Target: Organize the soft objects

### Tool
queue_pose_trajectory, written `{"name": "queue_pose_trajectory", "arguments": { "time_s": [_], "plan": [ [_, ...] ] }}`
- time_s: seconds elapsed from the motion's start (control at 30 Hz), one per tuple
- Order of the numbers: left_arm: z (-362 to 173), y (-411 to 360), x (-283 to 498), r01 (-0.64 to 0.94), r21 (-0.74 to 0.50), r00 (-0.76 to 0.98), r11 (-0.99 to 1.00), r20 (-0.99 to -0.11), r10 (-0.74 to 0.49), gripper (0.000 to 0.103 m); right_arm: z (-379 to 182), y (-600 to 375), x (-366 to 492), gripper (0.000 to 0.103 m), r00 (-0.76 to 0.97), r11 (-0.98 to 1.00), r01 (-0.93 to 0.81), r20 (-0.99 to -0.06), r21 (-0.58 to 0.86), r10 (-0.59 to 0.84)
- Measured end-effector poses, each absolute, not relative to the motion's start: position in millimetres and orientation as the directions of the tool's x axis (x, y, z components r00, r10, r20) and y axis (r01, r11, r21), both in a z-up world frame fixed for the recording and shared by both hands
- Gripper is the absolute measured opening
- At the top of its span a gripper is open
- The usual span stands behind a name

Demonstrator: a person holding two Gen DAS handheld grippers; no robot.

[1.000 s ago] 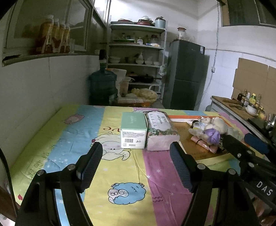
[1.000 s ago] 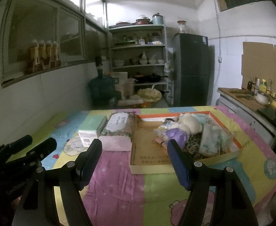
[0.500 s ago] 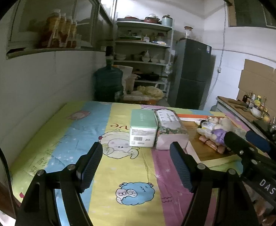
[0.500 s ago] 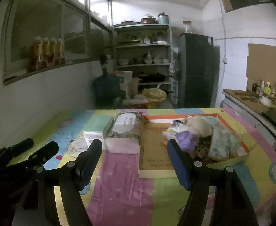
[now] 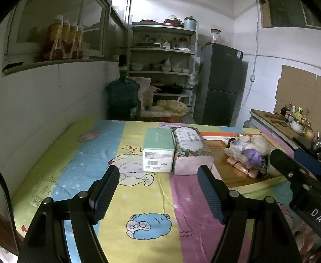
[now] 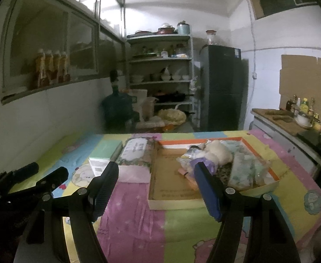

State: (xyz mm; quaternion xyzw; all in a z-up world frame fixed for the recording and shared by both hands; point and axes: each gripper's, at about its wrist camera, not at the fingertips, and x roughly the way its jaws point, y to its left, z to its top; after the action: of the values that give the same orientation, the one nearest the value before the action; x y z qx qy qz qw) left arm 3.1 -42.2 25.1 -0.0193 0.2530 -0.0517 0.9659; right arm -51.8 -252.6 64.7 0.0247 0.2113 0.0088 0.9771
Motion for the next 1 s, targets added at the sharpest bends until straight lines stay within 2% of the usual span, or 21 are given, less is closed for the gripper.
{"name": "queue_pose_trajectory", "arguments": {
  "time_s": [1.0],
  "plan": [
    [23.2,-43.5,2.1,0.098,-0.057,0.868,0.994,-0.484,-0.114,0.074,59.2,-249.7,-56.4,0.073,0.914,0.998,0.000,-0.404,0.068,0.027]
  ]
}}
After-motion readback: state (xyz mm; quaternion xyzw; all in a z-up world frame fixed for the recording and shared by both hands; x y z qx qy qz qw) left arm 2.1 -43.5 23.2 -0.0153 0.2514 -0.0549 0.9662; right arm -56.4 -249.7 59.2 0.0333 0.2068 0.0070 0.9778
